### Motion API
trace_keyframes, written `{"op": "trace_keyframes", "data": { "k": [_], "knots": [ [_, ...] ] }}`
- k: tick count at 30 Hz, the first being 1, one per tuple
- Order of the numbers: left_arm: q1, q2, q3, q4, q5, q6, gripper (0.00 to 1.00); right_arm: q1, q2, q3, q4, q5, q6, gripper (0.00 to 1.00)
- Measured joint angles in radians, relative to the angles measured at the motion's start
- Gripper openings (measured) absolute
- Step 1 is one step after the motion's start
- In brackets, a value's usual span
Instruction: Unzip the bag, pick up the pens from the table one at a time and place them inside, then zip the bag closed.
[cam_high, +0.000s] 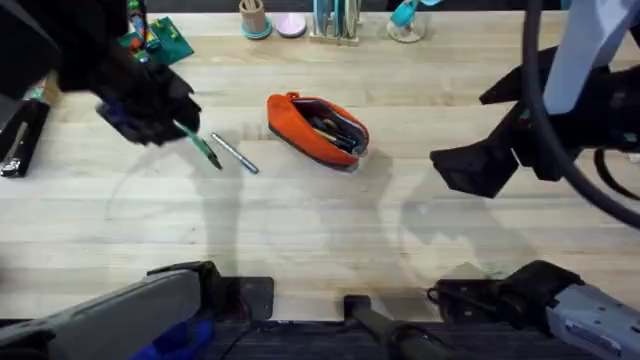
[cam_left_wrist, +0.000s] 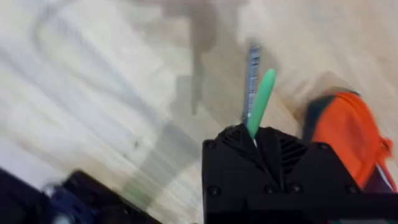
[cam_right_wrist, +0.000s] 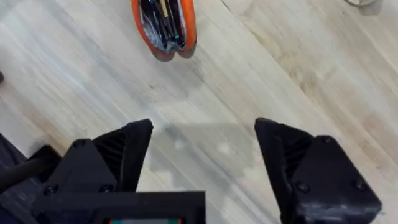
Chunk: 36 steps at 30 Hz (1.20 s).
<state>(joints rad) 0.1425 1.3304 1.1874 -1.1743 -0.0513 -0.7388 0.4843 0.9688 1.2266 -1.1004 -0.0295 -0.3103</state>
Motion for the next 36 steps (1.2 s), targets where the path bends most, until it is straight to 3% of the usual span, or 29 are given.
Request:
{"op": "trace_keyframes", "data": {
  "k": [11,15,30,36],
  "knots": [
    [-0.004,0.000,0.241,-0.075,0.064,0.366,0.041,0.000,0.000,0.000,0.000,0.000,0.000,0.997],
    [-0.039,0.000,0.306,-0.116,0.066,0.499,0.041,0.000,0.000,0.000,0.000,0.000,0.000,0.996],
    [-0.326,0.000,0.362,-0.146,0.092,0.921,0.041,0.000,0.000,0.000,0.000,0.000,0.000,0.996],
    [-0.431,0.000,0.362,-0.142,0.133,1.156,0.041,0.000,0.000,0.000,0.000,0.000,0.000,0.996]
  ]
}}
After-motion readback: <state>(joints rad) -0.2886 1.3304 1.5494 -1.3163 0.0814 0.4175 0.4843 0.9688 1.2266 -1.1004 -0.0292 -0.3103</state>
